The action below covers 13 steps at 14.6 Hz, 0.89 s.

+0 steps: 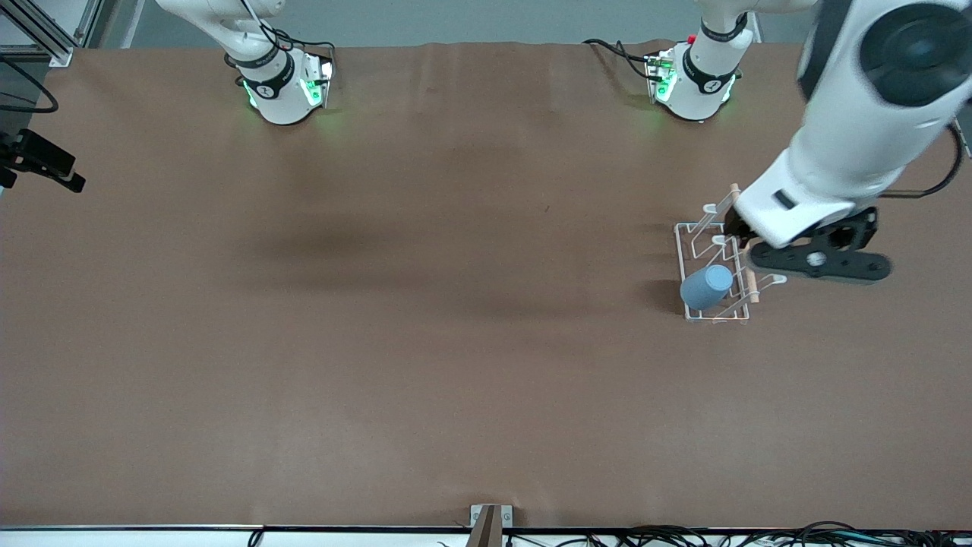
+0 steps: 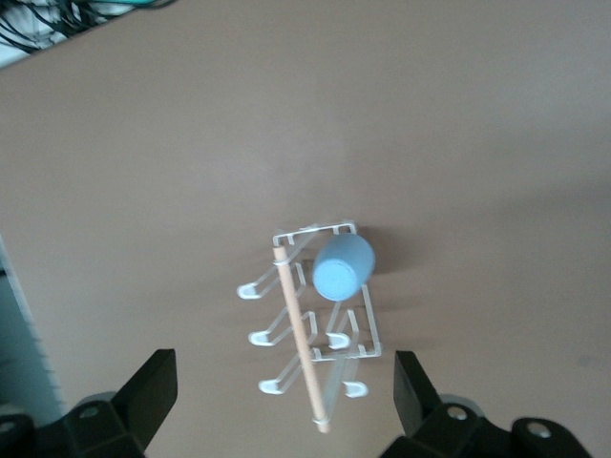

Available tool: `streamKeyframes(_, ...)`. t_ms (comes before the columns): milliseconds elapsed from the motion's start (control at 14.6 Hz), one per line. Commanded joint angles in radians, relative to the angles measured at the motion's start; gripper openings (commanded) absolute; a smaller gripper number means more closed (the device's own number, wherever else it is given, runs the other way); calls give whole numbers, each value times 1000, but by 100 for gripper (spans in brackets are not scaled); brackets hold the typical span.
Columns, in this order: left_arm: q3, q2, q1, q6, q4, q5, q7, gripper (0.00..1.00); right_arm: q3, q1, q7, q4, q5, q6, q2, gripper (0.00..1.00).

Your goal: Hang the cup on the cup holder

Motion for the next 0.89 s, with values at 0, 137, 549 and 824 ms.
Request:
streamKeyframes(0,-4,-25,70,17,-22,-81,5,100,5,-5,5,3,-16,1,1,100)
streamKeyframes(137,-1,-28,80,17,-24,-115,10,100,5,-5,5,3,-16,2,1,100)
streamKeyframes(549,-4,-92,135,-8,-60,-158,19,100,5,-5,5,3,-14,4,1,100)
streamKeyframes(824,92,-242,136,32,-258,-272,21,100,5,-5,6,3,-14,2,1,100)
